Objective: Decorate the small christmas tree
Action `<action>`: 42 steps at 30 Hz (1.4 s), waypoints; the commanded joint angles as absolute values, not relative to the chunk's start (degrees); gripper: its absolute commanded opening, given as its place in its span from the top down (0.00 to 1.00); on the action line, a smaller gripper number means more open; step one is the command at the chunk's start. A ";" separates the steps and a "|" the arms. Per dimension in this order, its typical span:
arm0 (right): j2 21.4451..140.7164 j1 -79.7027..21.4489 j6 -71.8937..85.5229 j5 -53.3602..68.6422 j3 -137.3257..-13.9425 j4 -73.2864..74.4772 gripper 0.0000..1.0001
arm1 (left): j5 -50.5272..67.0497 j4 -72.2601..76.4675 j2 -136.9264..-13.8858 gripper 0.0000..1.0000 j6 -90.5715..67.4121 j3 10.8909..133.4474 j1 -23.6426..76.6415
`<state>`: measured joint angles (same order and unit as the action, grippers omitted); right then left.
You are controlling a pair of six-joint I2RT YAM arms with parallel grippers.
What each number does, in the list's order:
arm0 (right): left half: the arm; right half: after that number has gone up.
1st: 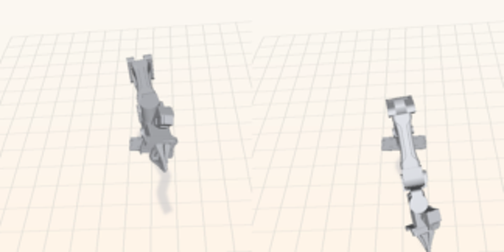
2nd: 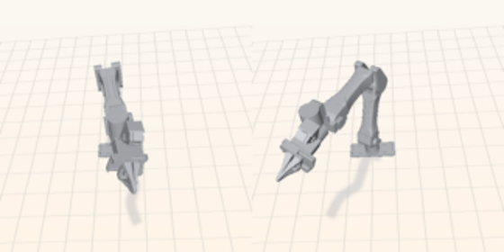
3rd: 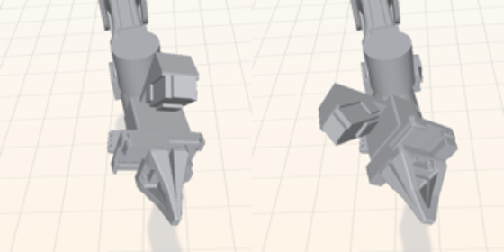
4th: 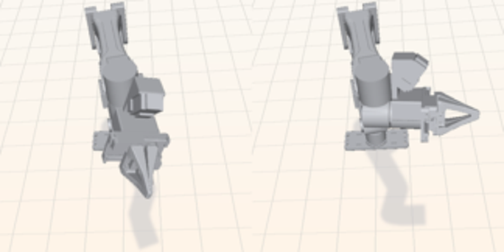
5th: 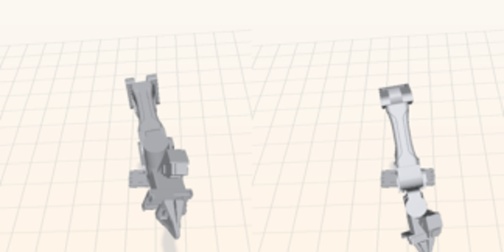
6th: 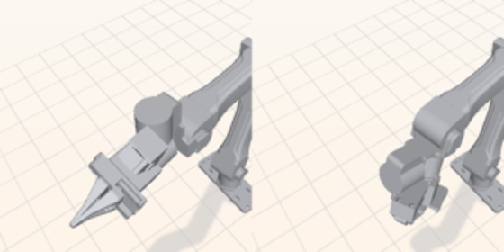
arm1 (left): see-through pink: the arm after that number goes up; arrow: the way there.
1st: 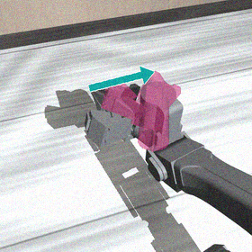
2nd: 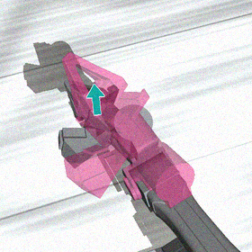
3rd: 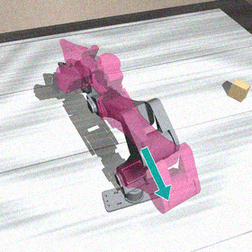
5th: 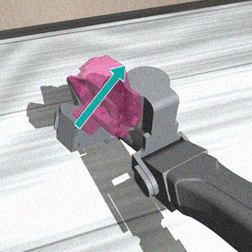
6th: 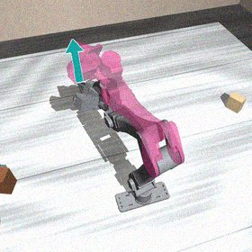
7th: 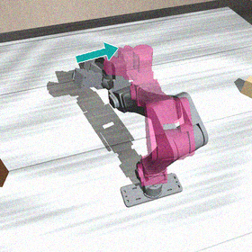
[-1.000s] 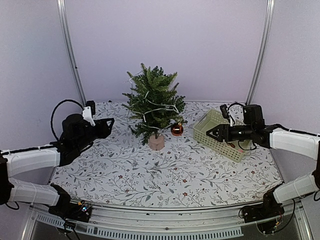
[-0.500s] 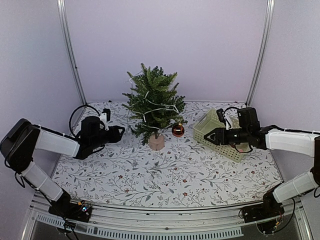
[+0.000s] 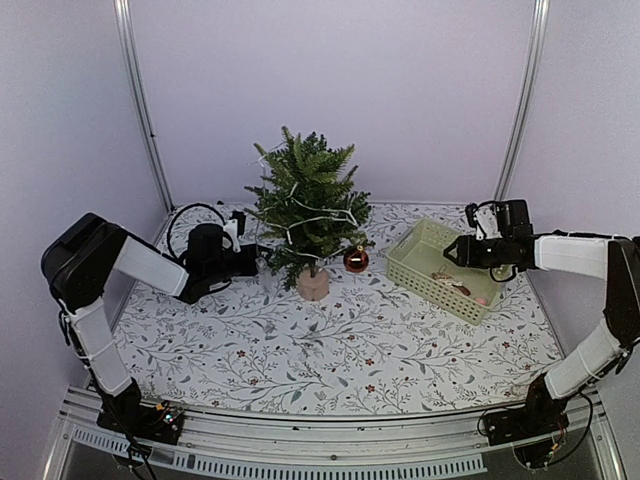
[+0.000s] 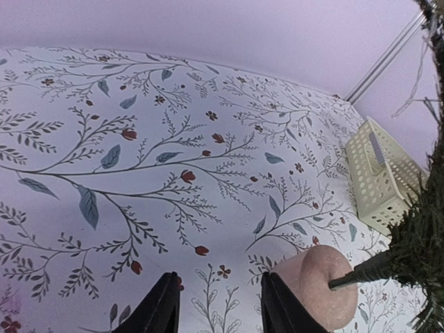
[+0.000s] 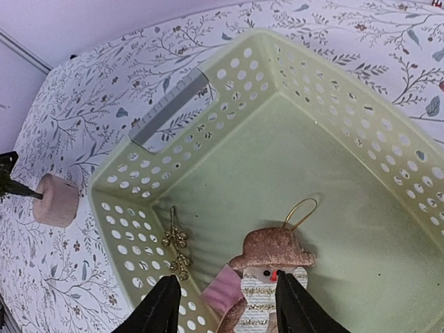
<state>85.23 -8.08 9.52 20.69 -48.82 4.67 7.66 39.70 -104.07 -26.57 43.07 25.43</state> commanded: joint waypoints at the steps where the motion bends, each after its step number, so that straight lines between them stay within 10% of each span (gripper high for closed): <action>1: 90.15 -7.89 6.88 19.26 -50.91 5.07 0.50 | 14.43 42.65 -109.17 0.58 -25.69 46.88 26.25; 29: 74.07 -13.47 18.15 33.09 -34.46 -5.91 0.58 | 13.54 52.66 -110.08 0.67 -30.44 39.20 40.36; 42: 73.99 -33.00 36.34 20.35 -24.35 -28.63 0.72 | 15.13 56.06 -108.13 0.67 -32.31 38.13 31.75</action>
<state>71.42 -28.95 29.06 26.59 -26.20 -17.26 12.71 54.08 -107.18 -32.62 34.76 34.74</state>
